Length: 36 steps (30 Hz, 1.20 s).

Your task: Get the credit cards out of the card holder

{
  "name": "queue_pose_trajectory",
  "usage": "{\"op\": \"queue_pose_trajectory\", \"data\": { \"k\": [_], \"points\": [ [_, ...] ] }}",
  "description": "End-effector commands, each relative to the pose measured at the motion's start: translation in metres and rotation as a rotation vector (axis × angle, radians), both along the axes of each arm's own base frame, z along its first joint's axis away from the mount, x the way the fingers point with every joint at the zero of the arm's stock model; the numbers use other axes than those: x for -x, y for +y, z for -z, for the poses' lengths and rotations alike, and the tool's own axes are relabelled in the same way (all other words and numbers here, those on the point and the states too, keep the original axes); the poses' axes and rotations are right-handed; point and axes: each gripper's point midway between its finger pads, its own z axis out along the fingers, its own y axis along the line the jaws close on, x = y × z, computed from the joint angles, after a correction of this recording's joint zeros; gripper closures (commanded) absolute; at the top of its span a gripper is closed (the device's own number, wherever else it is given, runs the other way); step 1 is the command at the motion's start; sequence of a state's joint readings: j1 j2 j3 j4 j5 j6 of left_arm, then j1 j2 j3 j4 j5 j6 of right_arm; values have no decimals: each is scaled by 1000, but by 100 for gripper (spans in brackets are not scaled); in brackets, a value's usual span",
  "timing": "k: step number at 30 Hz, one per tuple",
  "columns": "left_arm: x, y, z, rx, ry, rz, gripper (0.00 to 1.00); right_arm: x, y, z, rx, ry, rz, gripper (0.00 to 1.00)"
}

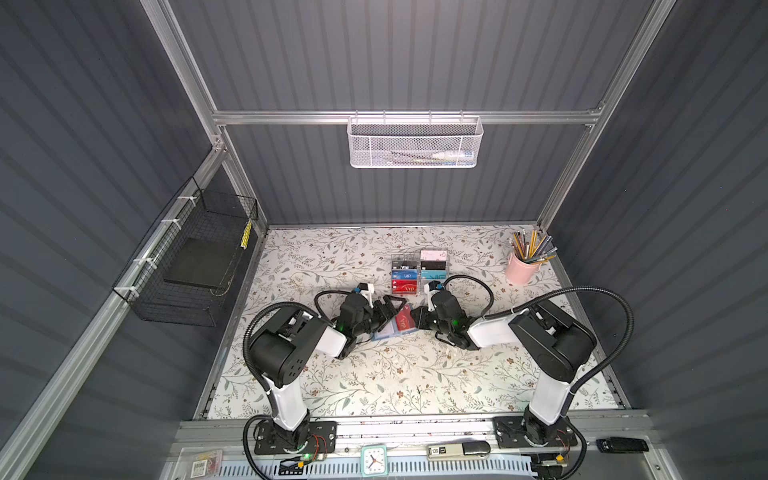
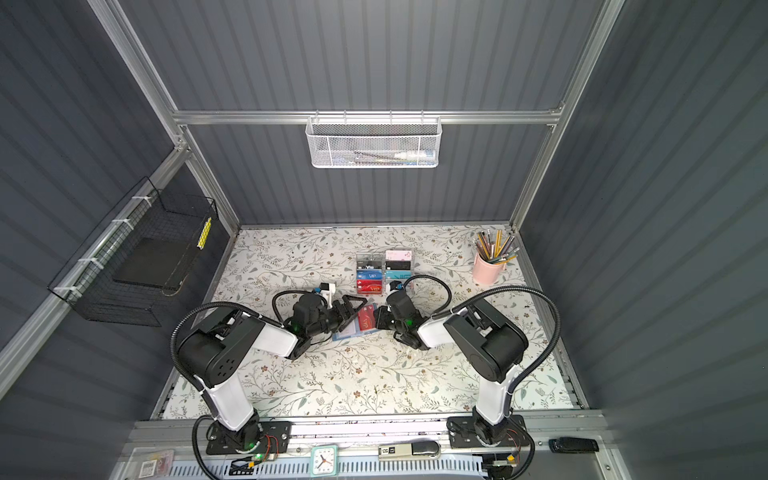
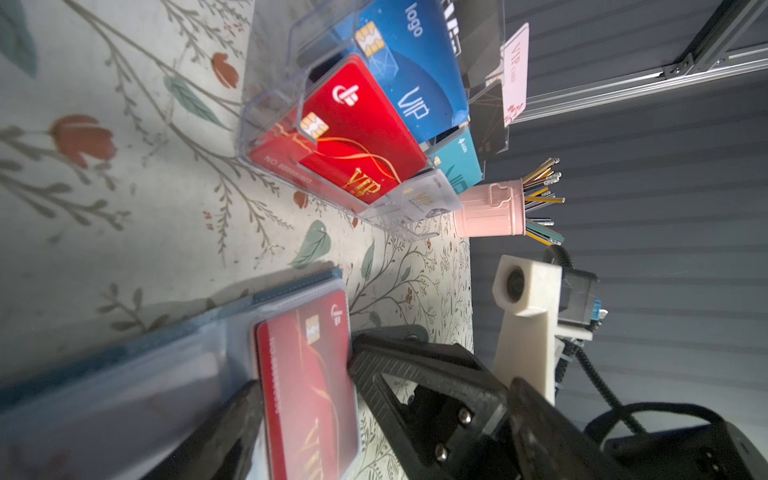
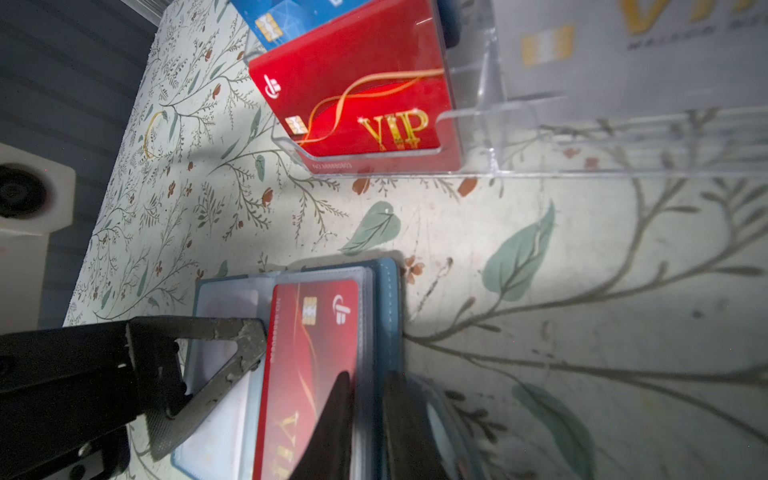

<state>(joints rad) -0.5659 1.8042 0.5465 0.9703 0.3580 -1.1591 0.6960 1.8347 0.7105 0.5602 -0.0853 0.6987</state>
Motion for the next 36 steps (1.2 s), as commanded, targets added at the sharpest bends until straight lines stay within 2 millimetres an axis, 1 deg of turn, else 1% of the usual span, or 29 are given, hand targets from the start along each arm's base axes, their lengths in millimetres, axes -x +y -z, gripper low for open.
{"op": "queue_pose_trajectory", "data": {
  "k": [1, 5, 21, 36],
  "points": [
    [11, -20, 3, -13, 11, 72, 8, 55, -23, 70, 152, 248, -62, 83],
    [13, -21, 1, -15, 10, 76, 8, 55, -22, 70, 150, 249, -63, 83],
    [29, -15, 13, -17, 47, 89, 10, 56, -19, 72, 136, 261, -61, 83],
    [32, -16, 9, 22, 47, 87, 13, 56, -16, 73, 125, 270, -65, 83]
  ]
}}
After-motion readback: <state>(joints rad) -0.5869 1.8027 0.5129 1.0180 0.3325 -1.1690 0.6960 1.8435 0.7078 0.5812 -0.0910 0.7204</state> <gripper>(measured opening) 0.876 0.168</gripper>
